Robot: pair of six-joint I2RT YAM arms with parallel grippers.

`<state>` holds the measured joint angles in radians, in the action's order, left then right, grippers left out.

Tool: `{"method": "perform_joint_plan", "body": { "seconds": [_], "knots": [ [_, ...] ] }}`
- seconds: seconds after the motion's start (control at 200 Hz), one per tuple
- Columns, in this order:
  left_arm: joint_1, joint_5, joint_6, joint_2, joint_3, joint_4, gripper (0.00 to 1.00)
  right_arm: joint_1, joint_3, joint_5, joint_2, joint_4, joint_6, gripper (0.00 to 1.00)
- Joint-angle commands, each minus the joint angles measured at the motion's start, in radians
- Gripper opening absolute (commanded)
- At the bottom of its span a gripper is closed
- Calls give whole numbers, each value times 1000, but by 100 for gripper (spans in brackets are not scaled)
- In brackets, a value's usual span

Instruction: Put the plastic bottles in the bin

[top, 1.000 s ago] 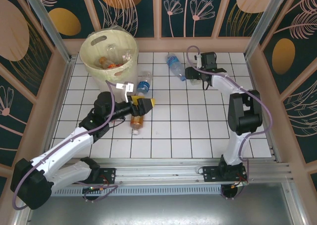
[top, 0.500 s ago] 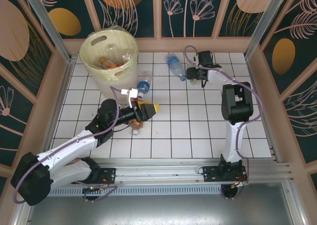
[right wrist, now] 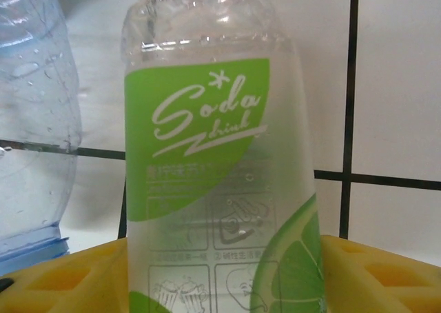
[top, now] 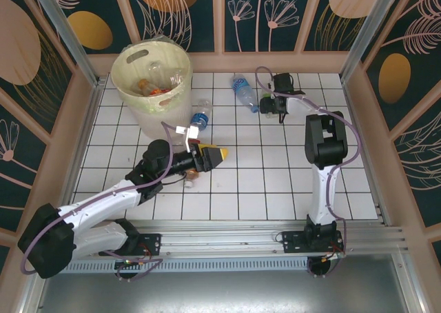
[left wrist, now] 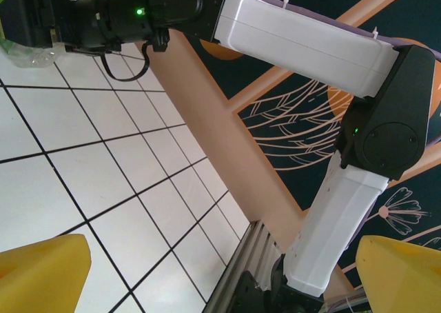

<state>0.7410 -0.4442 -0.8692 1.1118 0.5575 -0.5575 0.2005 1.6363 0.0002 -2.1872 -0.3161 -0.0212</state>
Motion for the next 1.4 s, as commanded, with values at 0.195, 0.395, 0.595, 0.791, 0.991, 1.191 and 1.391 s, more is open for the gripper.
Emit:
{"method": "perform_joint_plan", "body": {
  "seconds": [0.195, 0.395, 0.595, 0.791, 0.991, 1.191, 1.391],
  "knots": [
    [3, 4, 13, 56, 15, -50, 99, 29, -1, -1, 15, -24, -14, 53],
    [3, -14, -14, 106, 22, -99, 99, 29, -62, -9, 77, -4, -8, 50],
    [3, -19, -1, 105, 32, -88, 99, 31, -186, -29, 202, 49, 28, 49],
    [5, -5, 4, 123, 46, -89, 98, 66, -375, -65, 408, 124, 89, 48],
    [3, 29, 7, 148, 51, -77, 98, 132, -572, -105, 639, 175, 166, 48],
    [4, 26, -5, 189, 66, -123, 98, 189, -744, -205, 867, 217, 225, 48],
    [2, 28, -17, 225, 87, -150, 97, 198, -813, -335, 1044, 203, 269, 48]
  ]
}}
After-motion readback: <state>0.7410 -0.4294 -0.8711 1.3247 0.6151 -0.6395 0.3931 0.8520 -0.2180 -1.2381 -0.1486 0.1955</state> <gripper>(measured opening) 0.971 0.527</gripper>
